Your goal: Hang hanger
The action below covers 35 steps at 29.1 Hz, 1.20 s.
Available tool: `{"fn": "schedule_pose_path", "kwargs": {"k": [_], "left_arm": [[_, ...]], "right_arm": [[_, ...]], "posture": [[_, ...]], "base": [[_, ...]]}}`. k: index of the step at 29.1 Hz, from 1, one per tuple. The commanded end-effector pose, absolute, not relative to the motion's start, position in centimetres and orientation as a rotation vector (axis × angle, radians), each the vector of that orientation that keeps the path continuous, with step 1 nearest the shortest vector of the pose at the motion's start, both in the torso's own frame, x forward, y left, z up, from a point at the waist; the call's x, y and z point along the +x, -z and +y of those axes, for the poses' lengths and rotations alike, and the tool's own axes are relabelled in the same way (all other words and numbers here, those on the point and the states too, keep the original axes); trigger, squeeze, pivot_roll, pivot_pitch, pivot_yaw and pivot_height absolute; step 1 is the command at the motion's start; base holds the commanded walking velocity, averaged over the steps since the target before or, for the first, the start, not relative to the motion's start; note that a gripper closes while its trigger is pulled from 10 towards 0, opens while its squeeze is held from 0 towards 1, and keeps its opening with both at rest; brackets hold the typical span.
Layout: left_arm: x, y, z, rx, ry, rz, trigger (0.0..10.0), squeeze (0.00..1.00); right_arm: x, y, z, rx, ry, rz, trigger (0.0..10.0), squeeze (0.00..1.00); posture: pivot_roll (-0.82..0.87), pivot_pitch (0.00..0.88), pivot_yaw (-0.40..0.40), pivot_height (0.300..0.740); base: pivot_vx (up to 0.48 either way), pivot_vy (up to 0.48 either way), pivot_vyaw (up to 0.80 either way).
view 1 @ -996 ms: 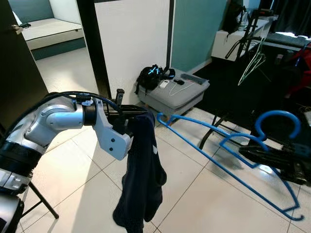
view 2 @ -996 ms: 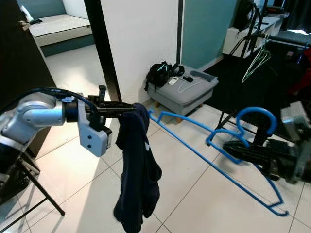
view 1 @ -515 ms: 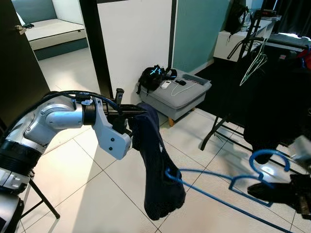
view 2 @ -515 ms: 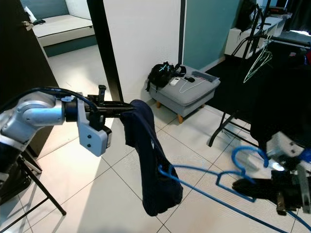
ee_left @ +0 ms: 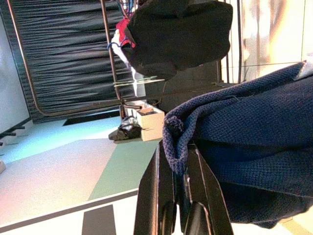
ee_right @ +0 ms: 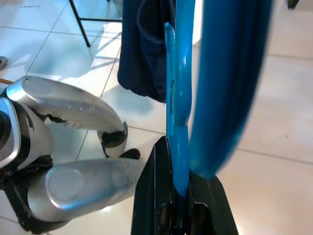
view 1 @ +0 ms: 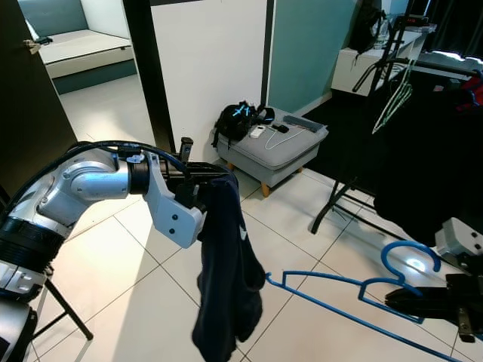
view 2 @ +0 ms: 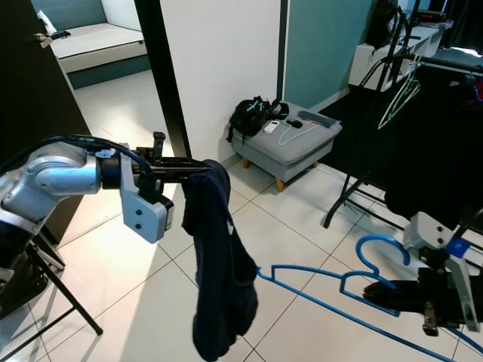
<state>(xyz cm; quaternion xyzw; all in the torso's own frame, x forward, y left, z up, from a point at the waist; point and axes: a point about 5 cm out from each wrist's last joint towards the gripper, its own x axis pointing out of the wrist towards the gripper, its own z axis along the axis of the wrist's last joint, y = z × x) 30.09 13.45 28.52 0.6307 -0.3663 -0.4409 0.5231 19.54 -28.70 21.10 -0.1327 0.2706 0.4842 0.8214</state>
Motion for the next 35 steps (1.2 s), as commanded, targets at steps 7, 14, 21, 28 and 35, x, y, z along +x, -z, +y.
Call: {"fn": "schedule_pose_path", "kwargs": {"k": [7,14,21,28,35], "left_arm": [[29.9,-29.0,12.5,1.49,1.055,-0.923,10.0,0.0],[30.0,-29.2,12.2,1.479,1.049,-0.933,10.0,0.0],[30.0,-29.4,12.0,1.475,1.045,-0.944,10.0,0.0],[29.9,-29.4,11.9,1.474,1.048,-0.946,10.0,0.0],[29.9,-29.3,11.8,1.472,1.054,-0.946,10.0,0.0]], "right_arm": [[20.3,-20.9,-26.2,-0.275,-1.137,0.512,10.0,0.0],[20.7,-20.7,-25.4,-0.272,-1.165,0.494,10.0,0.0],[20.9,-20.6,-25.6,-0.295,-1.141,0.512,10.0,0.0],[20.7,-20.8,-26.2,-0.307,-1.119,0.525,10.0,0.0],[20.4,-21.4,-26.7,-0.309,-1.11,0.52,10.0,0.0]], "posture": [[-0.04,0.0,0.031,0.735],[-0.04,0.0,0.031,0.735],[-0.04,0.0,0.03,0.735],[-0.04,0.0,0.035,0.735],[-0.04,0.0,0.037,0.735]], "base": [[0.0,0.0,0.0],[0.0,0.0,0.0],[0.0,0.0,0.0],[0.0,0.0,0.0],[0.0,0.0,0.0]]}}
